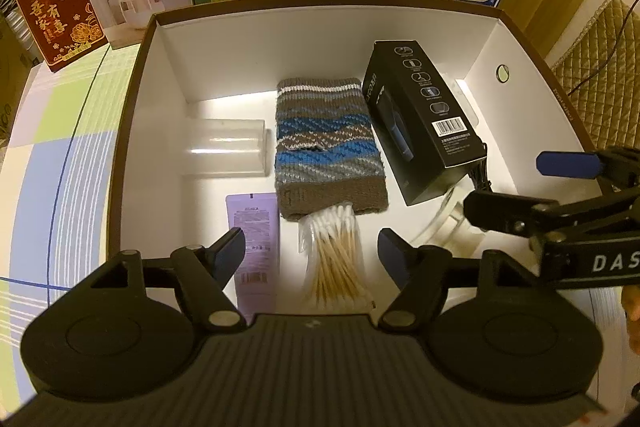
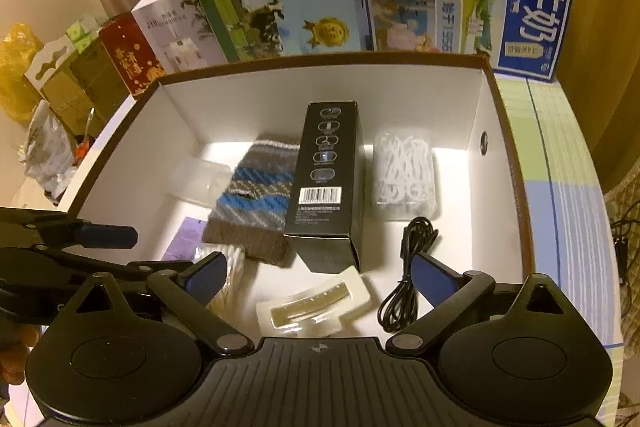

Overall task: Organize objects
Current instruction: 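Open the left tool to release the swab bag while the right tool releases the rack, then withdraw both tools from the brown box toward the red packet and pill bottle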

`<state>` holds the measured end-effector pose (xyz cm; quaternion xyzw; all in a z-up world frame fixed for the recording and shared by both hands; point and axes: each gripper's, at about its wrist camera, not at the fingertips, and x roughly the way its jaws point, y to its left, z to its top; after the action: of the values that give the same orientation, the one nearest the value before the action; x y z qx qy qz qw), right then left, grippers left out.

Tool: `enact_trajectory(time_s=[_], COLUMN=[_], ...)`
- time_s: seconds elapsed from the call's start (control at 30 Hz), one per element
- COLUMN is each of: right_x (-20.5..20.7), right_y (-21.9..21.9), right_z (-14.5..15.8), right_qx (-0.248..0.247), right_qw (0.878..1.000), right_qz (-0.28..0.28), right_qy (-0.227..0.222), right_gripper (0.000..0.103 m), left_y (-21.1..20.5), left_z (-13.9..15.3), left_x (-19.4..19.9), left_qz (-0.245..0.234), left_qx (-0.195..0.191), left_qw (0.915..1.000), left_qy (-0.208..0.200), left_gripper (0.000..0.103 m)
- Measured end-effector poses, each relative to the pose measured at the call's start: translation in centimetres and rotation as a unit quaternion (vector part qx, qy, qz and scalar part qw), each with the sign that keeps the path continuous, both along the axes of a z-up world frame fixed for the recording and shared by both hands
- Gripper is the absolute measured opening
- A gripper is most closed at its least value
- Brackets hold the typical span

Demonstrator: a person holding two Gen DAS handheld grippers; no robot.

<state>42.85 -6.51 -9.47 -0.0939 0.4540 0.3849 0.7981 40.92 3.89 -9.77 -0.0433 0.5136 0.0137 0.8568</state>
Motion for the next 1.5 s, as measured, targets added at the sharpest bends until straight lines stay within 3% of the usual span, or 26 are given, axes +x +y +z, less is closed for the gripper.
enact_trajectory(time_s=[0.53,1.1,1.5], right_x=[-1.6,-6.4,-10.4], right_y=[-2.6,-5.5,-7.6], right_z=[1.4,3.8,3.6], right_qx=[0.005,0.028,0.022], right_qw=[1.0,0.999,1.0], right_qz=[-0.007,-0.01,-0.01], right_qy=[-0.006,-0.017,-0.011], right_gripper=[0.097,0.097,0.097], left_y=[-0.2,-1.0,-2.4], left_z=[2.3,5.6,5.6], left_x=[-1.7,-7.7,-12.5], left_qz=[0.004,0.018,0.017], left_qx=[0.001,-0.002,0.005], left_qw=[0.9998,0.9988,0.9989], left_qy=[-0.017,-0.045,-0.043], left_gripper=[0.078,0.085,0.091])
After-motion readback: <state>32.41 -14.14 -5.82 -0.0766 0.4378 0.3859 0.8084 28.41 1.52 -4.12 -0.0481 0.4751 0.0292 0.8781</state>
